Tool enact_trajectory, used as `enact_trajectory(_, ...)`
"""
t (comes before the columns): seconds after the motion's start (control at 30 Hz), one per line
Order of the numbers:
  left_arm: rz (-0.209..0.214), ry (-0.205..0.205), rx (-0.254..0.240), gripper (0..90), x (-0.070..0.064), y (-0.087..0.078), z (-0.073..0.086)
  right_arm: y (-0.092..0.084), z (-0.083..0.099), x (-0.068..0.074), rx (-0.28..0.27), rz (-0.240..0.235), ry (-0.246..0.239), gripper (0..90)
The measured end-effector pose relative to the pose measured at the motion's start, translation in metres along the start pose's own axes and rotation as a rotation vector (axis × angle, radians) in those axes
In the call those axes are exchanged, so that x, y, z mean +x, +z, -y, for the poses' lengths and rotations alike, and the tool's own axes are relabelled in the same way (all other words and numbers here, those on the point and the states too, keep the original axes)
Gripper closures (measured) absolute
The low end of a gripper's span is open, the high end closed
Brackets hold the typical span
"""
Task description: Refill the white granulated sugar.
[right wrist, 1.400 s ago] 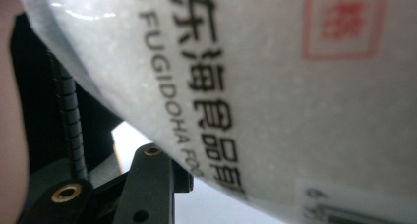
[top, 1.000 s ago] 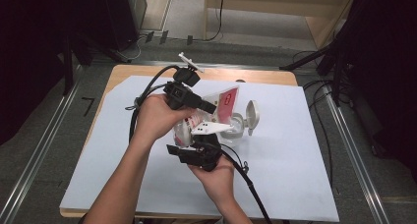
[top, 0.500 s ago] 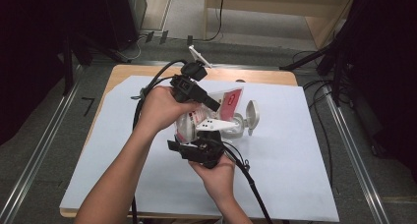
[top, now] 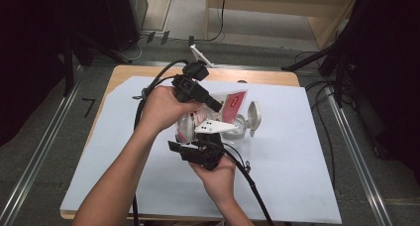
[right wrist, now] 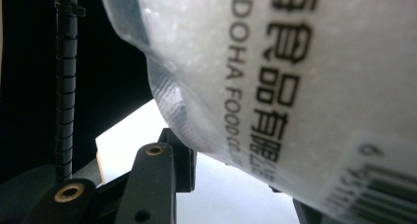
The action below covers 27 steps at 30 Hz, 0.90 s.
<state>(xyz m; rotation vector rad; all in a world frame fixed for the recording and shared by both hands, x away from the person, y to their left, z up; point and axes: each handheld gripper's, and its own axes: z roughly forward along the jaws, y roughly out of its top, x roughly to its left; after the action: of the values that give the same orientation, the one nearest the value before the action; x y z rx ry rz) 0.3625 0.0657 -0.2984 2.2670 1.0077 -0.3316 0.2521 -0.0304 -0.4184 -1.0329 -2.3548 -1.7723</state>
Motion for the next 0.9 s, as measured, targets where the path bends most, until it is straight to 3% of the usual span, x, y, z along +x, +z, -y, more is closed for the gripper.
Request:
enact_trajectory(0.07,0.027,-0.025,-0.007,83.5,0.0053,-0.0011,-0.0009,0.0000,-0.0003,-0.0006,-0.004,-0.003,-0.009,63.9)
enact_trajectory(0.2,0.032,-0.039,-0.011,83.7,0.0079,0.0004,-0.0023,-0.0001,-0.0006,-0.0024,-0.002,0.006,-0.028,64.2)
enact_trajectory(0.4,0.003,-0.022,-0.003,83.7,0.0059,0.0007,-0.0042,-0.0011,-0.0017,-0.0038,-0.001,0.000,-0.014,64.0)
enact_trajectory(0.43,-0.006,-0.032,-0.011,83.6,0.0031,0.0013,-0.0050,-0.0024,-0.0035,-0.0052,0.000,-0.021,0.014,63.6)
enact_trajectory(0.63,-0.025,-0.021,-0.001,83.5,0.0001,0.0012,-0.0073,-0.0036,-0.0066,-0.0049,0.008,-0.037,0.044,60.6)
enact_trajectory(0.9,-0.038,-0.016,0.008,83.4,-0.0008,-0.0015,-0.0056,-0.0013,-0.0073,-0.0008,0.013,-0.038,0.029,60.6)
